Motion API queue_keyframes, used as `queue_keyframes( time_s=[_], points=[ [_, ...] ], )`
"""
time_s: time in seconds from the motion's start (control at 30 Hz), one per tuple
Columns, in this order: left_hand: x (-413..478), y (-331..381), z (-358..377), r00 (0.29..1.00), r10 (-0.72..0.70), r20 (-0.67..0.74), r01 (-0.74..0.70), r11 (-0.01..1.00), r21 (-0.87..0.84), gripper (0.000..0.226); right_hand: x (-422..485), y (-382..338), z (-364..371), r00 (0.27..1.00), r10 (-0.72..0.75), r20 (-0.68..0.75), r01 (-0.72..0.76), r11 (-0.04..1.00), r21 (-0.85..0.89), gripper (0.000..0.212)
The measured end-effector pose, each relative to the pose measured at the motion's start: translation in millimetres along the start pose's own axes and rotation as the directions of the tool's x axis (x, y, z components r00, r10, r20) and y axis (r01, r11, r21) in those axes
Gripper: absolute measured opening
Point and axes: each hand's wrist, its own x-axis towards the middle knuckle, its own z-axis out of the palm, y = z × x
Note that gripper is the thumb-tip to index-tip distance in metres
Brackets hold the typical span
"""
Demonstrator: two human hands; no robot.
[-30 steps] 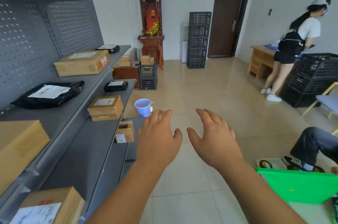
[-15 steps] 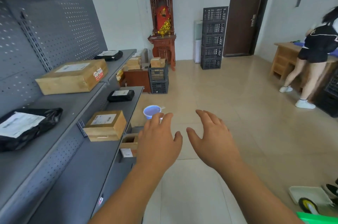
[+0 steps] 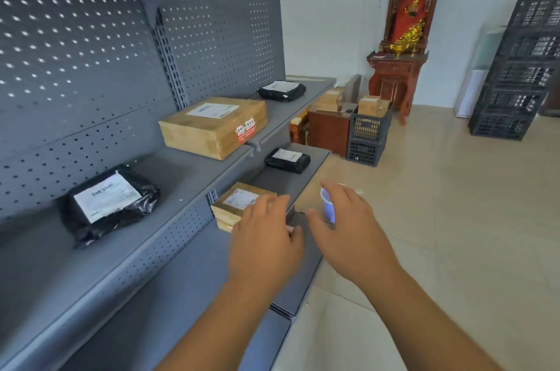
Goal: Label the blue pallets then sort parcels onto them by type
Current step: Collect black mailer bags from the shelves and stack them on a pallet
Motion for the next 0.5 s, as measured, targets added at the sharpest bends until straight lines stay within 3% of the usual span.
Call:
queue_keyframes(
  time_s=[0.27,0.5],
  points=[
    [61,-72,-16,0.972,-0.199,-0.127,0.197,0.98,-0.026,0.053,84,-43,65,0.982,-0.158,0.106,0.15,0.985,0.083,0.056],
    [92,-122,-34,0.927,-0.287,-0.242,0.3,0.954,0.017,0.053,136,-75,116,0.946,-0.253,0.202,0.224,0.962,0.157,0.05]
  ],
)
